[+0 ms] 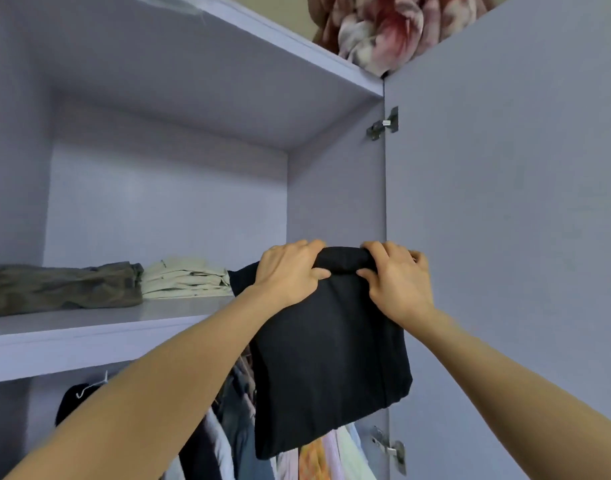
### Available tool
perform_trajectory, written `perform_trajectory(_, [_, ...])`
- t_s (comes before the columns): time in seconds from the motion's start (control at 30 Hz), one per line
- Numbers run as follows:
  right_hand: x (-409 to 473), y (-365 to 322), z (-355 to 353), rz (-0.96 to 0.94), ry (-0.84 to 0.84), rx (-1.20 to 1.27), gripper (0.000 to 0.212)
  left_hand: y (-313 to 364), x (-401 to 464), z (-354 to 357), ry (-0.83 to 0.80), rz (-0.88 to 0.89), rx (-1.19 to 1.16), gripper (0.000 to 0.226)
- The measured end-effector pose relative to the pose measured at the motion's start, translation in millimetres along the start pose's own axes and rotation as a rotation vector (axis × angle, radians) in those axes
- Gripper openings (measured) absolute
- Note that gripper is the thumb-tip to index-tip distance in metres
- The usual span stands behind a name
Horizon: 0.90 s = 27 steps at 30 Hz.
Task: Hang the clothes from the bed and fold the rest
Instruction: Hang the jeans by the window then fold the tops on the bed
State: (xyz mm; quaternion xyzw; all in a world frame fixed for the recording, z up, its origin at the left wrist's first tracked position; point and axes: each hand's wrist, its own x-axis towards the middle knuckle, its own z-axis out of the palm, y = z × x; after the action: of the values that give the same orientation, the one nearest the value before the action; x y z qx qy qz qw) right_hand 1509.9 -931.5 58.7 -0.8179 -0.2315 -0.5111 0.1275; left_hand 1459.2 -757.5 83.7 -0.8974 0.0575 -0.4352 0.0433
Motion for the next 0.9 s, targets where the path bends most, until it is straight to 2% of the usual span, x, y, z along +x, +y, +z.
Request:
perform_trajectory(0.2, [107, 9, 71, -0.033, 0.096, 0.002, 0.034, -64, 103, 31, 0.045, 0.011, -0.005, 0.034])
perform_trajectory(0.27, [153, 15, 102, -0.047, 0.167, 0.005, 0.034, -88, 148, 48, 0.108, 0.013, 0.019, 0.034])
perform_trajectory(0.47, [218, 25, 191, -0.107, 0.003, 0.037, 0.033, -145, 202, 112, -0.077, -0.088, -0.049, 0.033])
perform_trajectory(0.8, [335, 25, 346, -0.205, -0.175, 0.150, 0.034, -240, 294, 205, -0.310, -0.276, -0.248, 0.029])
perform_trajectory(0.87, [355, 14, 371, -0.214, -0.198, 0.138, 0.034, -260, 306, 221, -0.289, -0.326, -0.140, 0.034])
perform_trajectory(0.9, [364, 8, 386, -0.210, -0.204, 0.129, 0.036, -271, 312, 229, -0.247, -0.351, -0.005, 0.038])
